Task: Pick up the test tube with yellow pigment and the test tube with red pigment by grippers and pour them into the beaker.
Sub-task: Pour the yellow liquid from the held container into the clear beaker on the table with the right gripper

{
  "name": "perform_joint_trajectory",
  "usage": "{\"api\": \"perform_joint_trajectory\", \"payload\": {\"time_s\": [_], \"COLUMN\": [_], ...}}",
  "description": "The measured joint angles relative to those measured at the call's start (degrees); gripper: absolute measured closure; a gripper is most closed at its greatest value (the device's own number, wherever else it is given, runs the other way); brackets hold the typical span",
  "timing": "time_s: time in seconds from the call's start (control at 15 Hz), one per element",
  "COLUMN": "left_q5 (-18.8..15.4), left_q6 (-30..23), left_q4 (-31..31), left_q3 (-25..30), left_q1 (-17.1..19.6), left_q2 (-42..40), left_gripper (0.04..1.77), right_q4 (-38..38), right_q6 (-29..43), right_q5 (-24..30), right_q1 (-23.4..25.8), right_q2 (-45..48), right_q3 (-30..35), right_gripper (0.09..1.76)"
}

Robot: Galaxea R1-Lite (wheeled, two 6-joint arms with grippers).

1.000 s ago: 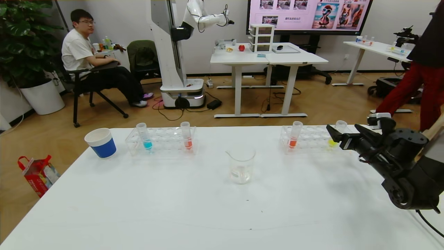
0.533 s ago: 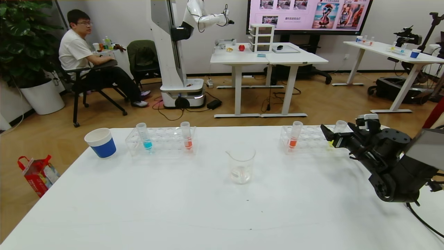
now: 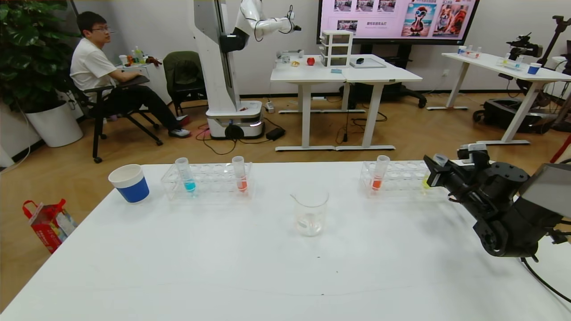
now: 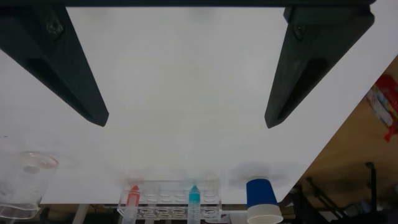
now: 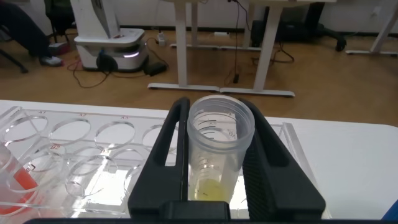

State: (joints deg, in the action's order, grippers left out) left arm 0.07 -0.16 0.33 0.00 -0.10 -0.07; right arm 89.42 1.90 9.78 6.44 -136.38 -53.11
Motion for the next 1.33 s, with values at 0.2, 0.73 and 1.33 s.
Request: {"api": "perform_joint_trajectory", "payload": {"time_s": [0.2, 0.73, 1.33], "left_q5": [0.0, 0.0, 0.0], "left_q6": [-0.02, 0.0, 0.0], "left_q4": [0.02, 0.02, 0.0], "left_q3": [0.0, 0.0, 0.0], "left_q1": [0.0, 0.0, 0.0], "left_q2": [0.0, 0.0, 0.0], "left_gripper": [0.06, 0.06, 0.06], "right_q4": [0.0, -10.47, -17.02], "right_q6": [-0.01, -1.88, -7.22], "right_q5": [-0.05, 0.8, 3.01], "right_q1": [-0.07, -0.79, -9.57], "right_q2": [1.62, 12.25, 13.39], "right_q3": [0.37, -2.47, -14.75], "right_gripper": [1.34, 1.34, 1.34]}}
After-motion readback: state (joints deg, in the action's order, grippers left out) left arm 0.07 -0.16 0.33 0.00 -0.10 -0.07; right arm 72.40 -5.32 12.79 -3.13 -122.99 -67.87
